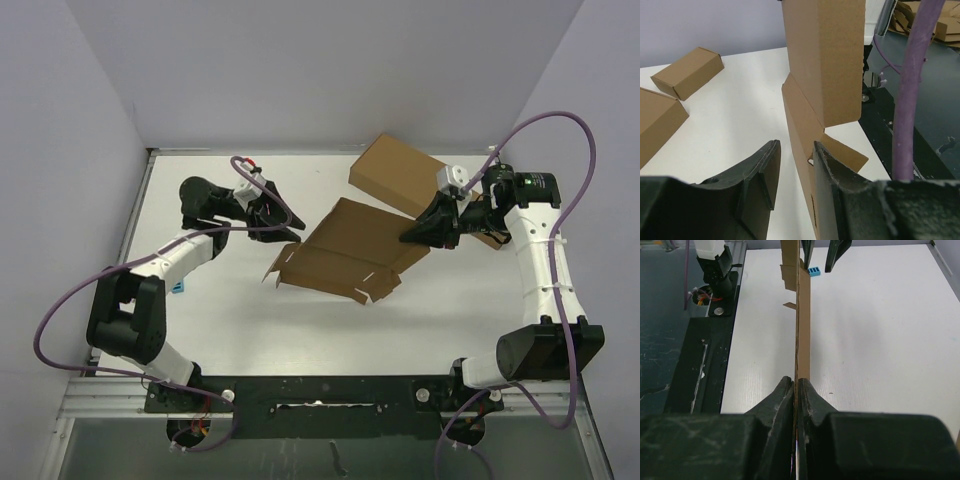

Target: Fold the paper box

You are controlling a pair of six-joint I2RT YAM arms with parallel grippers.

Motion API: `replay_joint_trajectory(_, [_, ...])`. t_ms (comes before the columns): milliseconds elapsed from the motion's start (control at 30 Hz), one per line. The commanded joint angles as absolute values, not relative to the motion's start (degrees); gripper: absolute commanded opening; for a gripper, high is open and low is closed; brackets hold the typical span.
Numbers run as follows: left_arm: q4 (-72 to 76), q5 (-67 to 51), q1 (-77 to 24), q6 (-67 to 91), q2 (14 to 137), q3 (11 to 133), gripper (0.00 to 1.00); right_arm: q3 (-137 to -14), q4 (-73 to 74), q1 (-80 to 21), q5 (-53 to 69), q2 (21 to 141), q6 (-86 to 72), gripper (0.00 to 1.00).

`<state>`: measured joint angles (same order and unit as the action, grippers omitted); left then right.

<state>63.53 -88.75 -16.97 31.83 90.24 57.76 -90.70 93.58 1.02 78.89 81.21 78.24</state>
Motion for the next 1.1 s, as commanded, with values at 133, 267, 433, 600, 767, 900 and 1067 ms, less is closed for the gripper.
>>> replay_joint_trajectory(133, [65.30,-92.31,-17.12,30.55,88.73,55.94,0.31,-93.52,95.82,0.79,82.20,80.46,78.75,0.00])
replay_joint_trajectory(267, [65.89,-92.59,-17.07,31.23,88.34,56.46,0.32,-93.43,95.80,1.07,82.18,80.58,78.75,0.00])
replay_joint_trajectory(433, [65.66,-92.81,-16.99,31.82,87.48,56.70,0.33,-93.43,95.80,1.52,82.18,80.86,78.75,0.00])
replay_joint_trajectory(600, [65.58,-93.34,-16.76,31.93,86.61,56.88,0.34,-93.52,95.80,1.67,82.18,81.01,78.66,0.00])
replay_joint_trajectory(767, [64.87,-93.36,-16.71,32.08,86.05,57.60,0.35,-93.42,95.80,1.71,82.18,81.12,78.73,0.00])
replay_joint_trajectory(900, [65.12,-93.40,-16.65,32.08,85.58,57.59,0.38,-93.34,95.80,1.75,82.18,81.10,78.73,0.00])
replay_joint_trajectory(1067, [64.49,-93.25,-16.81,32.26,85.04,58.00,0.40,-93.47,95.80,1.76,82.18,81.34,78.73,0.00])
